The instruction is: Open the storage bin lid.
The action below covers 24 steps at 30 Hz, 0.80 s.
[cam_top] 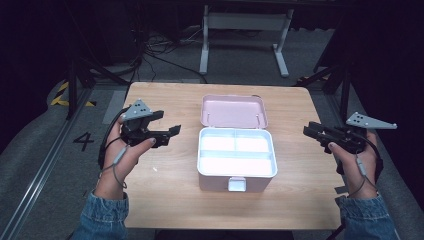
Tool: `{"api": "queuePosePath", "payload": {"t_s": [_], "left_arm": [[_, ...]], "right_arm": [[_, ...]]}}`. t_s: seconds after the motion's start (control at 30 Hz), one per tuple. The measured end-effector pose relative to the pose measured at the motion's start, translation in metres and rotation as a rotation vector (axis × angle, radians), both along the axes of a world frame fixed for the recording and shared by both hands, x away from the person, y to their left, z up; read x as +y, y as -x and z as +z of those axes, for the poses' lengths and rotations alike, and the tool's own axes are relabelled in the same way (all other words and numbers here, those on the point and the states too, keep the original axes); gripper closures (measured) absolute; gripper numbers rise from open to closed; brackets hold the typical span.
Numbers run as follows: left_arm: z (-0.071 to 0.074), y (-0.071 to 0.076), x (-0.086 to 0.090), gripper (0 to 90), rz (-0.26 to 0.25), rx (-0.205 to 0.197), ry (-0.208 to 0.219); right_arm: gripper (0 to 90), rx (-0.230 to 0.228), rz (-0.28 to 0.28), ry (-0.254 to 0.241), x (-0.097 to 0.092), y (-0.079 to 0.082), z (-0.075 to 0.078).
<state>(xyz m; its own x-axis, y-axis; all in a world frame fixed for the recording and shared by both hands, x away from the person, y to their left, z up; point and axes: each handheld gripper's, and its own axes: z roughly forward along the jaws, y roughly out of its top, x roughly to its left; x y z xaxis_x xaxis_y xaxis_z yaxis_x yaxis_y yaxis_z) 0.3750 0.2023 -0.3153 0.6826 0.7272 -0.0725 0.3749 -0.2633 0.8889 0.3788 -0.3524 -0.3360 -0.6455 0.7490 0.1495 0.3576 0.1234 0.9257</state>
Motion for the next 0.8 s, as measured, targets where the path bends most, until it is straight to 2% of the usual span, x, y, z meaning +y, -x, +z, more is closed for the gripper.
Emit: {"api": "queuePosePath", "payload": {"t_s": [0.07, 0.27, 0.33, 0.43, 0.47, 0.53, 0.63, 0.73, 0.8], "left_arm": [[-0.003, 0.004, 0.005, 23.8, 0.022, 0.002, 0.011], [-0.012, 0.013, 0.021, 24.3, 0.086, -0.001, 0.008], [-0.017, 0.015, 0.026, 24.3, 0.101, 0.006, -0.010], [-0.023, 0.016, 0.031, 24.4, 0.165, -0.001, -0.069], [-0.024, 0.015, 0.032, 24.3, 0.173, -0.005, -0.077], [-0.029, 0.014, 0.034, 24.3, 0.185, -0.001, -0.066], [-0.038, 0.012, 0.038, 24.4, 0.193, 0.022, -0.055], [-0.048, 0.009, 0.042, 24.4, 0.229, 0.041, -0.053], [-0.054, 0.006, 0.044, 24.4, 0.253, 0.053, -0.081]], "right_arm": [[63.6, 0.006, -0.005, 0.001, -0.002, 0.000, -0.001], [61.9, 0.030, -0.022, 0.015, -0.008, -0.001, -0.006], [61.7, 0.036, -0.028, 0.024, -0.010, -0.001, -0.008], [61.1, 0.046, -0.046, 0.044, -0.013, -0.002, -0.011], [60.7, 0.049, -0.054, 0.055, -0.014, -0.003, -0.012], [59.4, 0.057, -0.056, 0.058, -0.016, -0.003, -0.014], [58.8, 0.064, -0.068, 0.069, -0.020, -0.005, -0.017], [58.5, 0.074, -0.089, 0.092, -0.023, -0.007, -0.021], [58.4, 0.086, -0.100, 0.100, -0.025, -0.009, -0.024]]}}
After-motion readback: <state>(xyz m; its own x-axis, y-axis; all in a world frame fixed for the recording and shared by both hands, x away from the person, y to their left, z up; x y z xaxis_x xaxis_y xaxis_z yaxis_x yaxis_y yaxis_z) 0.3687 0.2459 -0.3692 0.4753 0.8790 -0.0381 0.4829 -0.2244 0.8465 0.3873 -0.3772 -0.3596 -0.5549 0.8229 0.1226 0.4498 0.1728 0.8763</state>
